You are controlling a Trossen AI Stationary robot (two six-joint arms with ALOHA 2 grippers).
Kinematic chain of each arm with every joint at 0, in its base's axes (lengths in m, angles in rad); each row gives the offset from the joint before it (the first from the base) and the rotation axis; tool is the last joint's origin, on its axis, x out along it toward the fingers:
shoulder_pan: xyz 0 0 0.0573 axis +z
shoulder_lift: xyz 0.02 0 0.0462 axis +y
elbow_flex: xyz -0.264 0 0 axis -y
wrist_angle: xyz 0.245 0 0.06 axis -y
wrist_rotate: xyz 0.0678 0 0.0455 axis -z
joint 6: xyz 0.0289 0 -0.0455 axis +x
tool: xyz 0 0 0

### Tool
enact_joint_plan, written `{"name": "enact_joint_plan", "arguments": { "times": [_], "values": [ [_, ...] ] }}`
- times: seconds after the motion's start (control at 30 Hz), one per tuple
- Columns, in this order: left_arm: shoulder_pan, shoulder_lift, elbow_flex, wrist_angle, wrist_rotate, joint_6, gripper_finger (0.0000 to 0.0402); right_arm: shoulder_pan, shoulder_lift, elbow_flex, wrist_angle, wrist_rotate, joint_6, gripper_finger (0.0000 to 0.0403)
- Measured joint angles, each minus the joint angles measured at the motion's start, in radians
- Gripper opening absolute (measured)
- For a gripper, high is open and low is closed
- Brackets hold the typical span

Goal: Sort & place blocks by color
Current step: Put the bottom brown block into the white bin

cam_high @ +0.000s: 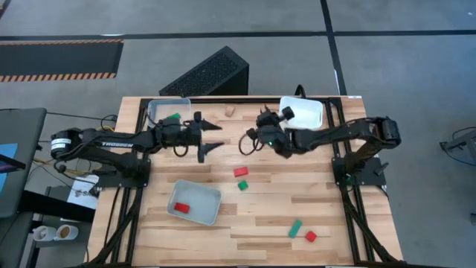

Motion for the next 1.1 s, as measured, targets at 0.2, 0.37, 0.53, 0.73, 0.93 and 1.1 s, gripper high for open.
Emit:
{"name": "enact_joint_plan", "arguments": {
  "times": [0.2,0.37,0.53,0.73,0.93,1.1],
  "values": [
    [0.136,0.002,-0.145,0.257,0.147,-0.042,0.0273,-0.195,0.0,0.0,-0.279,-0.261,0.218,0.0048],
    [0.199,0.002,-0.162,0.3,0.158,-0.041,0.0272,-0.286,-0.001,-0.013,-0.367,-0.313,0.219,0.005],
    [0.242,0.002,-0.162,0.324,0.165,0.01,0.0272,-0.375,-0.013,-0.05,-0.447,-0.347,0.219,0.0051],
    [0.307,0.001,-0.162,0.383,0.188,-0.023,0.0272,-0.481,-0.029,-0.117,-0.427,-0.432,0.206,0.0052],
    [0.338,0.001,-0.162,0.385,0.218,-0.061,0.0272,-0.542,-0.062,-0.217,-0.237,-0.494,0.195,0.0063],
    [0.341,0.001,-0.162,0.38,0.218,-0.077,0.0272,-0.563,-0.08,-0.246,-0.21,-0.49,0.195,0.0119]
  ]
}}
